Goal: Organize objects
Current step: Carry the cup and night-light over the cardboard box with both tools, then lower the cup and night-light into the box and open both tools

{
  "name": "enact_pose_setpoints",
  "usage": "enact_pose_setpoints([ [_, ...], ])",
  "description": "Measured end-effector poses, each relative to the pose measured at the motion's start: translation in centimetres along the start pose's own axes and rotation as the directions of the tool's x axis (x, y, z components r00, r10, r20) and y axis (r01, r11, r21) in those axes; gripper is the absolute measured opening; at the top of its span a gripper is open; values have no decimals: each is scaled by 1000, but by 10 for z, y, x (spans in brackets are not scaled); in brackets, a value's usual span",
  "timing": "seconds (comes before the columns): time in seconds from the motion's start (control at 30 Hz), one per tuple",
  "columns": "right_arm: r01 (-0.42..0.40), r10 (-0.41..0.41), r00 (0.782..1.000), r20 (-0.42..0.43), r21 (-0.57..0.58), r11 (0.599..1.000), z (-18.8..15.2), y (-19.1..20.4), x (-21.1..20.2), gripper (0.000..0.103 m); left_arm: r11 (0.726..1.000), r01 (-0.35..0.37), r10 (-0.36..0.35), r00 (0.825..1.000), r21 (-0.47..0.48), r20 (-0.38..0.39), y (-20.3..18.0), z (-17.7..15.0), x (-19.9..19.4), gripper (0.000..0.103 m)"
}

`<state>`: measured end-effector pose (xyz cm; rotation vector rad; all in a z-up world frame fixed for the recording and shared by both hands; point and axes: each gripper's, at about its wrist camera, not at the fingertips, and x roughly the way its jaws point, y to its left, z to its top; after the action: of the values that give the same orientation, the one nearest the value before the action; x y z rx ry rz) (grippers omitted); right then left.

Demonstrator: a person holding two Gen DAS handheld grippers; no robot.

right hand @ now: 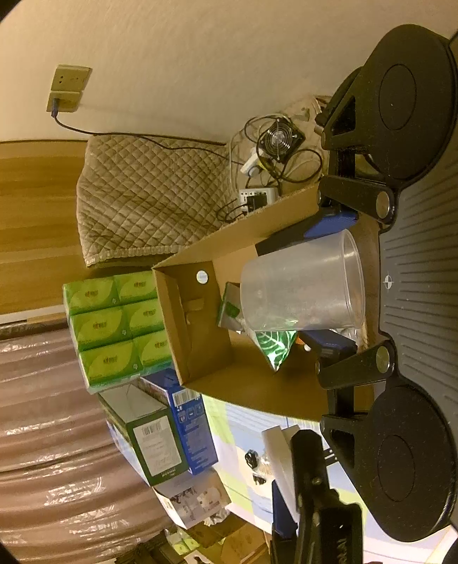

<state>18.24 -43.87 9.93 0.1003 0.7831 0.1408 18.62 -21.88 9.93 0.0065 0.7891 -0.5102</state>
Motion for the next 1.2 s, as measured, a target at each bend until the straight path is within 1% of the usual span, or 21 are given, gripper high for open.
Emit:
enact_pose_setpoints([
  [0.1,-4,4,1000,-3,1,1000,3,-4,3,53,1000,22,-22,1000,-4,5,-2,5,3,76],
  [0.23,-1,1,1000,-2,1,1000,8,-8,8,53,1000,28,-29,1000,3,3,-5,11,10,76],
  [0.63,7,-7,1000,-11,10,1000,12,-18,18,53,998,51,-52,998,-22,-33,-1,16,35,76],
  [0.77,10,-9,1000,-10,14,1000,13,-20,19,53,999,44,-44,999,-5,-32,-5,19,40,76],
  [0.83,14,-14,1000,-7,13,1000,13,-20,18,53,1000,27,-27,999,-8,-24,-5,21,42,87],
  [1.0,10,-10,1000,1,14,1000,14,-20,15,53,1000,17,-17,1000,-26,-3,3,25,35,87],
  [1.2,-7,7,1000,3,12,1000,14,-14,14,53,998,-8,9,1000,-62,13,17,21,21,88],
])
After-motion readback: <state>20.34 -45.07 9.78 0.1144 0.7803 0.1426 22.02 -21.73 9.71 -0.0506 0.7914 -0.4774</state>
